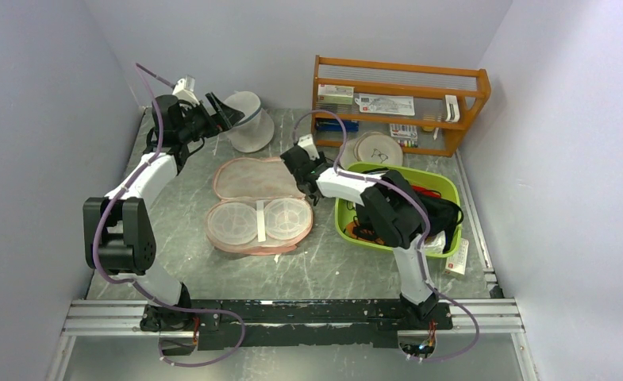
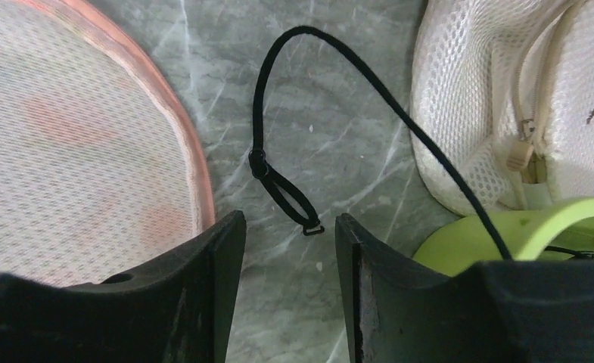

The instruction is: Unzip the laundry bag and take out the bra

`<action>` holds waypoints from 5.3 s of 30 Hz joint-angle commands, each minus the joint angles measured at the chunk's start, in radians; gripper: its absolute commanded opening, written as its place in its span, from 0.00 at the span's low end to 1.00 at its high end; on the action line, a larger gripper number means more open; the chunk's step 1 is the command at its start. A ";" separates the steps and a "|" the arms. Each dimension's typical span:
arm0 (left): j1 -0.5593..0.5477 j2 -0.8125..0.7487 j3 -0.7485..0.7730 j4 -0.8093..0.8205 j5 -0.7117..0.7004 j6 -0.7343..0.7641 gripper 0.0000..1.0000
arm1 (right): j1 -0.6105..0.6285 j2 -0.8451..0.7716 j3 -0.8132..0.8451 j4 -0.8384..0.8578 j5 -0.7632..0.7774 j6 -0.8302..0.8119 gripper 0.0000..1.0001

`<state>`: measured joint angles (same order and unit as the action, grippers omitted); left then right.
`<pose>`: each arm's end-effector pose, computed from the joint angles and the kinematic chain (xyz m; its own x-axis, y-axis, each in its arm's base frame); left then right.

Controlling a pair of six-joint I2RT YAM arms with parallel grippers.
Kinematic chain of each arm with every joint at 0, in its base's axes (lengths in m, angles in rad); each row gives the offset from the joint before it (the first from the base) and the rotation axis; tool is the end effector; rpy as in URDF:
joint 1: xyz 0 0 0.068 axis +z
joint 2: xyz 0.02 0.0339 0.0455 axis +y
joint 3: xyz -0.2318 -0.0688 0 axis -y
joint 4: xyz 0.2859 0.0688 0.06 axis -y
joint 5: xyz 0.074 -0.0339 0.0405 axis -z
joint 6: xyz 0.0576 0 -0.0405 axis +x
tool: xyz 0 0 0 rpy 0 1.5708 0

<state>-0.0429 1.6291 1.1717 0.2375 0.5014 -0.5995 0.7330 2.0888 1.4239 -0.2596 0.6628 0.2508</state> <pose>0.4364 -0.0464 0.2453 -0.4656 -0.4752 -0.7466 0.2950 0.7120 -0.6372 0.3720 0.2873 0.0904 -0.6373 -0.3105 -0.7053 -0.0969 0.9403 -0.3264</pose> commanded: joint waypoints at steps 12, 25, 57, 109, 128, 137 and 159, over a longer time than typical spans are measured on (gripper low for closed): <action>0.022 -0.014 0.041 0.022 0.034 -0.026 1.00 | -0.021 0.109 0.073 0.061 0.101 -0.072 0.07; -0.011 -0.032 0.043 -0.001 0.004 0.009 1.00 | -0.020 -0.487 -0.128 -0.024 -0.096 0.016 0.00; -0.035 -0.053 0.033 0.005 -0.010 0.031 1.00 | -0.169 -1.368 -0.777 -0.226 0.100 0.359 0.49; 0.005 -0.175 0.029 -0.017 -0.059 0.072 0.95 | -0.036 0.336 0.407 0.260 -0.600 -0.318 0.80; 0.042 -0.146 0.030 0.028 0.033 -0.023 0.94 | -0.060 0.354 0.465 0.174 -0.819 -0.305 0.14; 0.112 -0.162 0.029 0.048 0.063 -0.034 0.95 | -0.013 0.168 0.490 0.048 -0.742 -0.337 0.00; 0.145 -0.139 0.046 0.003 0.034 0.020 0.96 | 0.360 -0.152 -0.021 0.009 -0.481 -0.233 0.00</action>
<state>0.0948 1.4906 1.1969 0.2337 0.5270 -0.5972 1.0870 1.9614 1.4643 -0.2722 0.2100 -0.0582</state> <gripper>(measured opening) 0.952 0.011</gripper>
